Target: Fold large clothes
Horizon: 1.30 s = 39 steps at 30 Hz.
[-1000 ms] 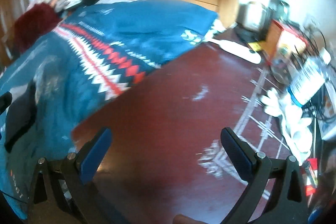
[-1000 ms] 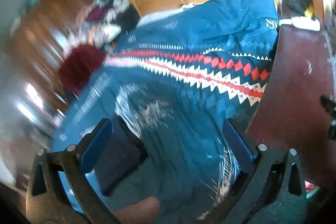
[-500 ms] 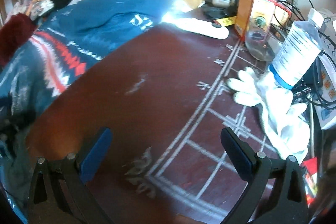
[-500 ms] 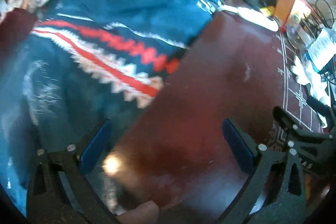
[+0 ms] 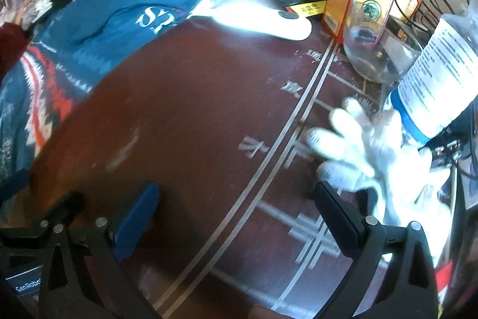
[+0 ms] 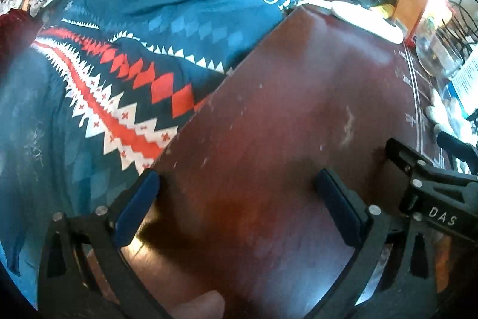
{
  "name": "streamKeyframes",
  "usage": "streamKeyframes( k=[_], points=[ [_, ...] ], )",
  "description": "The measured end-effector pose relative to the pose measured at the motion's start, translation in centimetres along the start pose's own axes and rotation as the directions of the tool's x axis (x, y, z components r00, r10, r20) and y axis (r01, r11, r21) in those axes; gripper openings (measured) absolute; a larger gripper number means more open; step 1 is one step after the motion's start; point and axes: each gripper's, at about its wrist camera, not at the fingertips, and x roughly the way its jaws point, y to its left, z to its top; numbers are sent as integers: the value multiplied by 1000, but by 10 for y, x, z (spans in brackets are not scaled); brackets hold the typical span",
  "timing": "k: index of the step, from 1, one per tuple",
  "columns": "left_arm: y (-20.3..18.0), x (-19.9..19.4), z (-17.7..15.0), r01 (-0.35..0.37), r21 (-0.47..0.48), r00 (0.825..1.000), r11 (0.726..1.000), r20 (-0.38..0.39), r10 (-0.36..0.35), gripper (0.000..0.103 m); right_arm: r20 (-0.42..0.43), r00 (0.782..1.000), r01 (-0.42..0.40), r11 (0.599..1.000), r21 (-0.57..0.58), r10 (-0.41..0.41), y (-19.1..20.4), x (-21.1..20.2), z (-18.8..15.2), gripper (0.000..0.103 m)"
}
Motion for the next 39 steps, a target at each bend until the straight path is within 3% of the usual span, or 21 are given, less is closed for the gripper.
streamKeyframes(
  k=[12,16,22,27,30,32,34,37,39],
  points=[
    [-20,18,17,-7,66,997,998,76,2,103,39,999,32,999,-41,-30,9,-8,9,103],
    [-20,18,16,-10,63,997,998,78,5,103,149,989,16,998,-64,-7,20,-45,7,103],
    [-20,18,15,-15,61,997,998,77,11,103,366,928,-34,995,-93,66,34,-140,-2,103],
    [-20,18,16,-19,58,997,998,75,15,103,490,863,-99,992,-74,122,1,-193,-3,103],
    [-20,18,16,-20,58,997,998,75,15,103,593,785,-221,975,2,177,-37,-215,-10,103],
    [-20,18,16,-20,58,997,998,75,16,103,675,698,-379,923,63,240,-65,-222,-19,103],
    [-21,18,16,-21,57,997,998,75,17,103,702,659,-459,884,90,270,-80,-220,-24,103],
    [-21,18,16,-22,57,997,998,75,18,103,670,710,-440,879,182,217,-92,-216,-22,103],
    [-21,18,16,-23,57,997,998,75,19,103,651,717,-467,865,182,250,-97,-212,-16,103]
  ],
)
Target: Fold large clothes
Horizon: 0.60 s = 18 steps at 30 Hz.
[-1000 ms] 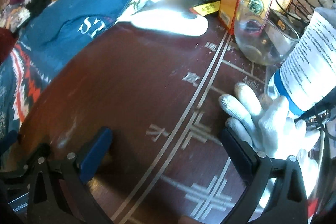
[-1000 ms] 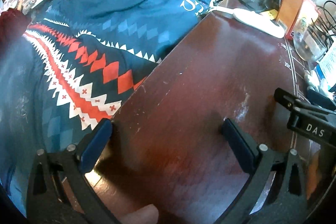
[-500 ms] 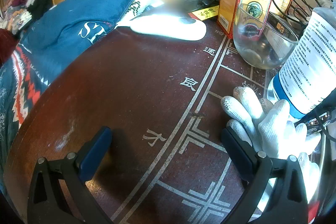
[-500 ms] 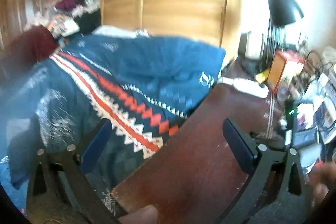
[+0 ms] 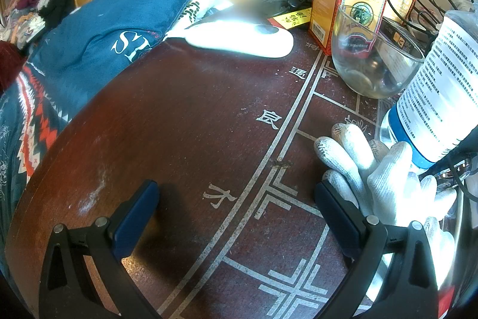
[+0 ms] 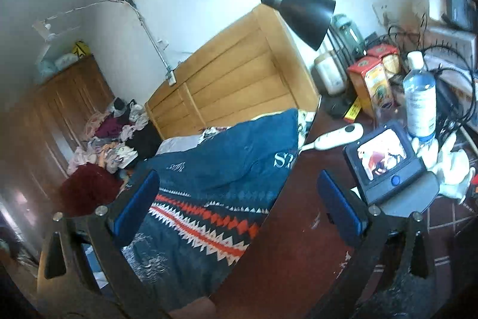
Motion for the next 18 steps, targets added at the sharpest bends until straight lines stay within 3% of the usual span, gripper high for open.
streamKeyframes(
  k=[4,6,8,12,14,16,18],
  points=[
    [0,0,0,-1,0,1000,1000,0,1,103,-69,998,-6,1000,14,7,-7,9,6,103],
    [0,0,0,-2,-1,1000,1000,-1,2,103,-85,992,-95,994,46,99,-15,4,11,103],
    [0,0,0,-2,-1,1000,1000,-1,2,103,-46,987,-148,986,74,152,-25,-7,14,103],
    [0,0,0,-3,-1,1000,1000,-1,3,103,-87,987,-129,991,46,133,-35,-4,32,103],
    [0,0,0,-5,-2,1000,1000,-2,5,103,-101,986,-140,990,-37,135,-42,0,42,103],
    [0,0,0,-6,-3,1000,1000,-3,6,103,-99,977,-192,980,-48,187,-54,-1,54,103],
    [0,0,0,-6,-3,1000,1000,-3,6,103,-115,943,-319,947,-31,314,-73,-7,75,103]
  ],
)
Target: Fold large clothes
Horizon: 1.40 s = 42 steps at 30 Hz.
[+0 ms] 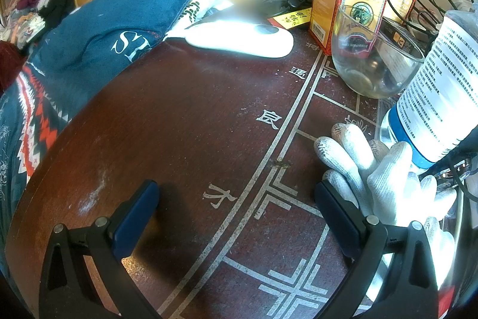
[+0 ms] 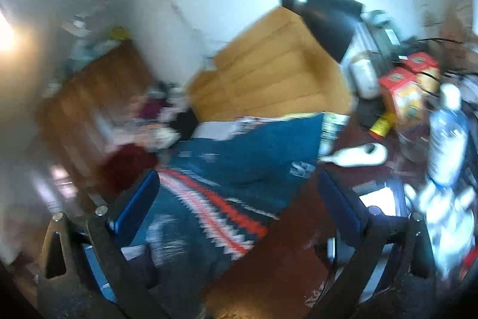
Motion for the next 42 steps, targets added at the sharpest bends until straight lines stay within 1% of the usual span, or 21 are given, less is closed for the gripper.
streamKeyframes(
  k=[1,3,7,10,12,15,17,21,24,27,28,30,32,33,35,36,37,38,40,41,42],
  points=[
    [0,0,0,-1,0,1000,1000,0,1,103,21,997,-71,997,8,71,-8,-12,12,103],
    [0,0,0,-1,0,1000,1000,0,1,103,101,984,-152,988,17,149,-20,-47,42,103],
    [0,0,0,-1,-1,1000,1000,-1,1,103,229,948,-210,975,-71,221,-8,-101,84,103],
    [0,0,0,-1,-1,1000,1000,-1,1,103,280,936,-182,975,-127,212,7,-120,95,103],
    [0,0,0,-1,-1,1000,1000,-1,1,103,280,944,-144,982,-120,173,9,-117,94,103],
    [0,0,0,-3,-1,1000,1000,-2,3,103,247,960,-125,991,-55,135,1,-106,92,103],
    [0,0,0,-4,-2,1000,1000,-2,4,103,228,970,-82,996,-31,87,-1,-100,90,103],
    [0,0,0,-5,-2,1000,1000,-3,5,103,202,979,16,999,-43,-7,0,-90,83,103],
    [0,0,0,-6,1,1000,1000,-3,6,103,137,990,11,999,-37,-6,-2,-75,78,103],
    [1,0,0,-2,4,1000,1000,-4,2,103,82,997,17,997,-70,-11,1,-62,70,103],
    [1,0,0,16,33,1000,999,-4,-15,103,71,997,26,996,-84,-20,0,-59,66,103],
    [6,-1,0,98,128,995,987,-47,-92,103,51,998,36,994,-103,-31,0,-51,59,103],
    [8,-1,3,167,230,982,959,-124,-142,103,28,998,62,991,-118,-59,-2,-42,52,103],
    [11,-2,4,196,245,975,949,-148,-163,103,18,997,79,989,-125,-77,-3,-38,49,103],
    [19,-3,6,210,244,969,947,-183,-168,100,4,992,122,983,-136,-122,-7,-31,42,103],
    [30,-7,10,225,209,961,952,-211,-181,97,0,989,145,980,-138,-147,-10,-29,39,103],
    [41,-14,11,247,181,956,952,-209,-208,89,-7,985,171,975,-139,-174,-15,-25,37,103],
    [61,-32,14,267,150,957,952,-161,-243,89,-15,976,212,967,-145,-216,-21,-20,34,103],
    [91,-62,15,237,145,971,961,-68,-229,93,-42,955,282,942,-183,-294,-31,-5,26,103],
    [118,-82,14,204,121,978,972,11,-206,99,-82,929,335,915,-224,-361,-38,12,18,103],
    [136,-92,13,168,92,984,982,52,-173,103,-134,896,378,886,-268,-423,-48,34,7,103]
  ],
)
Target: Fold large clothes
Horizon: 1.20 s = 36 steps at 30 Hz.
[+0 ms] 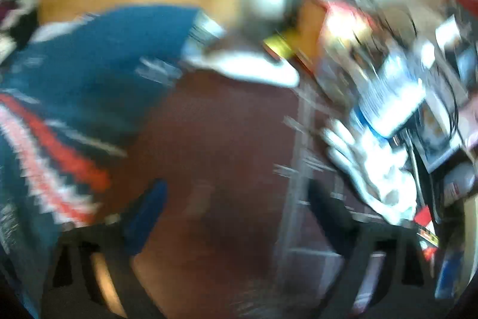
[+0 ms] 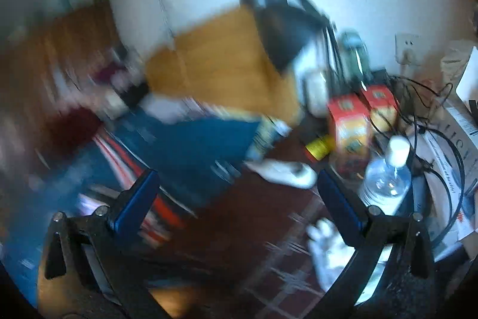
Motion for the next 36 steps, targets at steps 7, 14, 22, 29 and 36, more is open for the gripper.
streamKeyframes(
  k=[7,14,22,29,36],
  points=[
    [69,43,-51,-144,-128,982,981,-138,126,103,-355,918,142,982,-128,-179,-5,137,-68,103],
    [54,61,-47,-194,-101,975,976,-131,180,103,-355,900,204,963,-173,-255,-14,173,-79,103],
    [36,75,-33,-223,-136,974,965,-78,214,103,-368,902,184,973,-140,-223,-28,191,-79,103],
    [25,86,-21,-245,-166,969,955,-82,234,103,-358,913,156,978,-138,-196,-33,189,-79,103],
    [25,86,-20,-246,-167,968,955,-85,235,103,-358,913,156,978,-138,-196,-31,189,-79,103]
  ],
)
